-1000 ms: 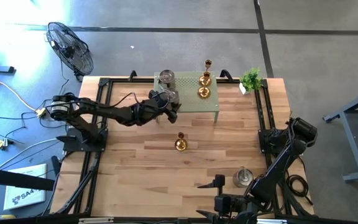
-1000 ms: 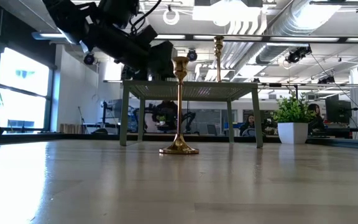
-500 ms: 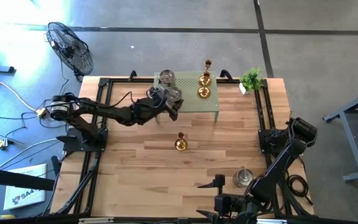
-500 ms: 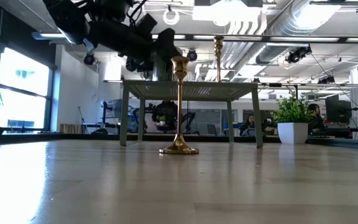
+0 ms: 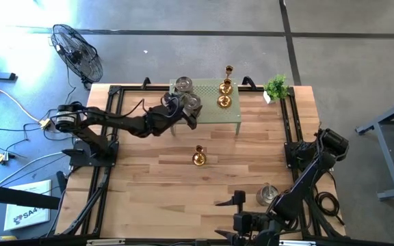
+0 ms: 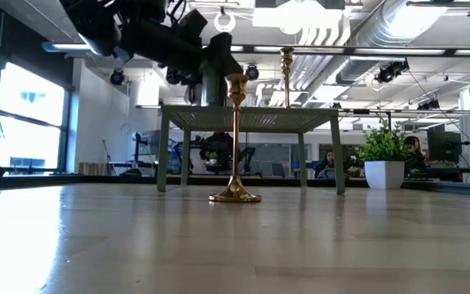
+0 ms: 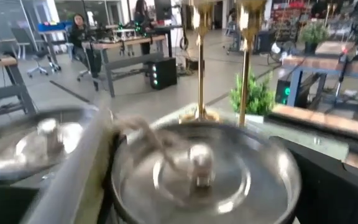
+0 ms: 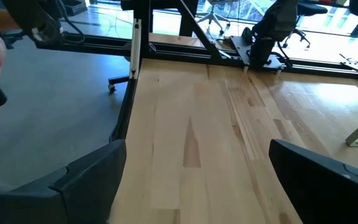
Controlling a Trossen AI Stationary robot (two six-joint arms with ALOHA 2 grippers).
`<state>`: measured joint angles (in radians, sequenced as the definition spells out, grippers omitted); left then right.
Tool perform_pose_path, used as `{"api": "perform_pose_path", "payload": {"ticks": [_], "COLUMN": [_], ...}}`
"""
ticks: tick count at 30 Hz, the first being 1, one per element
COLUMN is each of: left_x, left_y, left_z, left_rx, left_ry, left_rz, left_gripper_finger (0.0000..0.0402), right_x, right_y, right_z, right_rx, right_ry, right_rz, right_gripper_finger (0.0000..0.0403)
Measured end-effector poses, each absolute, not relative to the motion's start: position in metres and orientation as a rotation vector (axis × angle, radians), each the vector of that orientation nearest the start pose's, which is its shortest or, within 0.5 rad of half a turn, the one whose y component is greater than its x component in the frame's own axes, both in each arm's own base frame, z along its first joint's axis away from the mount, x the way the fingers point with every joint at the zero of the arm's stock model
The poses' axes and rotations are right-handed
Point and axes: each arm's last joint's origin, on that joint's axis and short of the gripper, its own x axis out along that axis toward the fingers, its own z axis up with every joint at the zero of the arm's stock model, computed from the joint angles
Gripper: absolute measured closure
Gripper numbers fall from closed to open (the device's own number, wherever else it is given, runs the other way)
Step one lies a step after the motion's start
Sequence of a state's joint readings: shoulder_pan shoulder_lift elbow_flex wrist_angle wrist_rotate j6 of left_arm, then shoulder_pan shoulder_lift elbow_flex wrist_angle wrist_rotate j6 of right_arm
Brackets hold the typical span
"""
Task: Pick & Place candle stick holders
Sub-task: Put the left silver scented candle on the shelf, then put the gold candle holder on the shelf
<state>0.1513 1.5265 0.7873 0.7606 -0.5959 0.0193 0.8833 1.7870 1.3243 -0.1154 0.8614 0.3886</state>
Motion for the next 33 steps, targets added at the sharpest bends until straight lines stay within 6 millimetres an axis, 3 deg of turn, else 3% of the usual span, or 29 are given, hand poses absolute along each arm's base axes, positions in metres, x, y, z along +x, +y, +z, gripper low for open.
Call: {"api": "perform_pose_path", "payload": {"ticks": [24, 30, 33], "left_x": [0.331, 0.332, 0.329], "left_y": [0.066, 0.064, 0.054], "left_z": [0.301, 0.325, 0.348], "left_rx": [0.089, 0.105, 0.214], "left_ry": [-0.128, -0.188, -0.208], "left_rz": [0.746, 0.744, 0.733], "left_gripper_finger": [0.0024, 0.0024, 0.0024], "right_x": [0.268, 0.268, 0.268], "right_y": [0.291, 0.291, 0.291], "right_z": [0.258, 0.258, 0.259], "right_rx": [-0.036, -0.037, -0.039], "right_ry": [0.366, 0.363, 0.358], "right_rz": [-0.054, -0.062, -0.072], "right_gripper_finger": [0.0013, 0.0013, 0.0013]}}
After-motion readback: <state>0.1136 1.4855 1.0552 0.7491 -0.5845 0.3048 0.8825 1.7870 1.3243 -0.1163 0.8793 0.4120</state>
